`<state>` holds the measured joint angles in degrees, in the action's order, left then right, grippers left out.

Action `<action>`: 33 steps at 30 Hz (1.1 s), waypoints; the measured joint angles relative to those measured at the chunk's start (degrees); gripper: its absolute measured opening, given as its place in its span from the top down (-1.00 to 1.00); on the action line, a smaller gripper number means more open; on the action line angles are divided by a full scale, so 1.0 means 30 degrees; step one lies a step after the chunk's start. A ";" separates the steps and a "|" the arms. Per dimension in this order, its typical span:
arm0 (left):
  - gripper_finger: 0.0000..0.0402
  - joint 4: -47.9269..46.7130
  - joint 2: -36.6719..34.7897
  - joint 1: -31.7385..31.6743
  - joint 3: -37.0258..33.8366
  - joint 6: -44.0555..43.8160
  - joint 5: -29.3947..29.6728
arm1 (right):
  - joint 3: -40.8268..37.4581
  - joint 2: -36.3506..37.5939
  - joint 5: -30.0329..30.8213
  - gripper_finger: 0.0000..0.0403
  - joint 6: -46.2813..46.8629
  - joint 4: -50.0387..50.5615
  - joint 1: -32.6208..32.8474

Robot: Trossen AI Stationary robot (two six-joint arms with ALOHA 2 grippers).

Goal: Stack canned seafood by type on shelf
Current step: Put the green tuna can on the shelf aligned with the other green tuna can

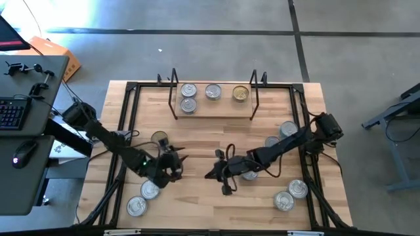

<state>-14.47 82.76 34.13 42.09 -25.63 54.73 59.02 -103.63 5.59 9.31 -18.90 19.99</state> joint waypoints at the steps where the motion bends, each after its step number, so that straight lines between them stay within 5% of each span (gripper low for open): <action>1: 0.23 0.0596 0.0000 -0.0341 0.0000 0.0981 -0.1100 | 0.0511 0.0101 -0.0047 0.88 0.0403 0.1354 -0.0033; 5: 0.23 0.2523 0.0056 -0.1473 0.0000 0.2770 -0.3947 | 0.3394 0.0428 0.0097 0.59 0.0929 0.9265 -0.0044; 10: 0.23 0.2955 0.0072 -0.2150 0.0000 0.3550 -0.4534 | 0.6554 0.0476 0.2454 0.25 0.3518 2.0090 0.0136; 14: 0.23 0.2958 0.0113 -0.2162 0.0000 0.2593 -0.4535 | 0.6311 0.0592 0.5320 0.17 0.5189 2.6515 0.1267; 18: 0.23 0.2963 0.0175 -0.1943 0.0000 0.2253 -0.4564 | 0.5169 0.1401 0.5639 0.16 0.8559 3.1965 0.2199; 21: 0.23 0.3025 0.0175 -0.1929 0.0000 0.2253 -0.4534 | 0.3428 0.2601 0.5256 0.16 1.0513 3.2857 0.2696; 25: 0.23 0.3568 0.0175 -0.2000 0.0000 0.2414 -0.4506 | 0.0279 0.4878 0.3529 0.16 1.0764 3.0397 0.3123; 33: 0.23 0.4566 0.0175 -0.2105 -0.0007 0.3557 -0.4455 | -0.4676 0.7751 0.3253 0.16 1.0927 2.5410 0.1264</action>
<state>-0.77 83.29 27.81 42.06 -14.96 41.36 44.99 -80.37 15.35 42.09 57.33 23.78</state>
